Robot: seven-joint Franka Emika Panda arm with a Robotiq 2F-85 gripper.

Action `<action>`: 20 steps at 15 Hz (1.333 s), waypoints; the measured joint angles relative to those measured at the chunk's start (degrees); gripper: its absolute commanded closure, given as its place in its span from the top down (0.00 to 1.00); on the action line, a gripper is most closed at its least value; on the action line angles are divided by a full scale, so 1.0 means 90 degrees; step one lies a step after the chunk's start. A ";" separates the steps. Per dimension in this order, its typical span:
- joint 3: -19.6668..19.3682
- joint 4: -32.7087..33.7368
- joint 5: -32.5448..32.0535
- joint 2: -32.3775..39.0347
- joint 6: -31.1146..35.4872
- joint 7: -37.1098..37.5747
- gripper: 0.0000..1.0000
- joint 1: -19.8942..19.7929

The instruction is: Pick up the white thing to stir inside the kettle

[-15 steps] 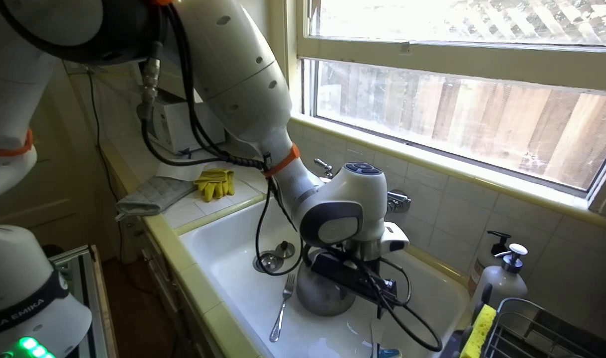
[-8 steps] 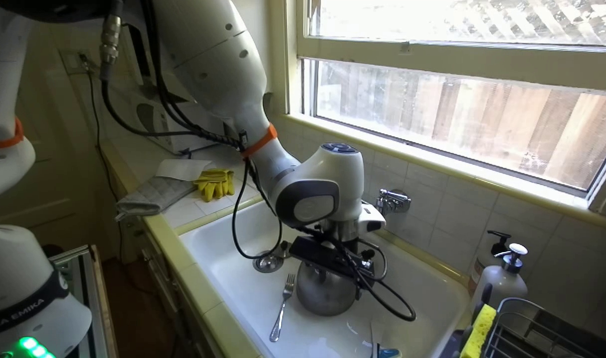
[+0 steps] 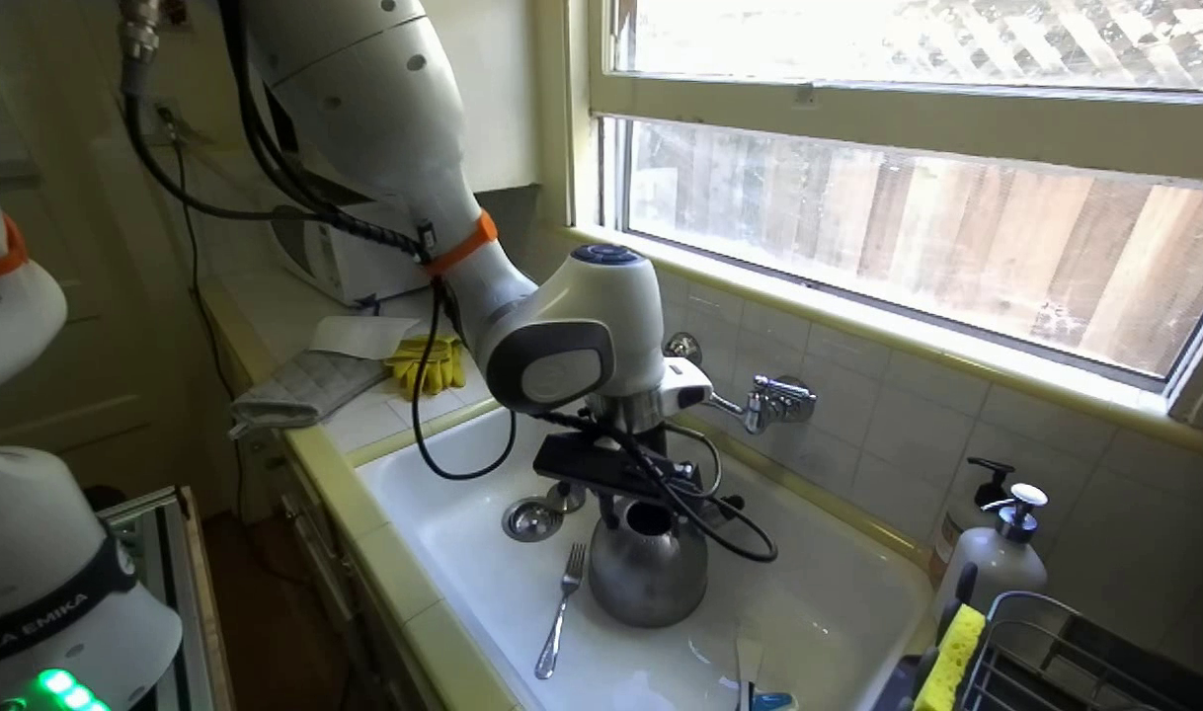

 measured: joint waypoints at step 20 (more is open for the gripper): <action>0.1837 -0.0809 0.0313 -0.0055 0.2378 -0.0369 1.00 -0.1534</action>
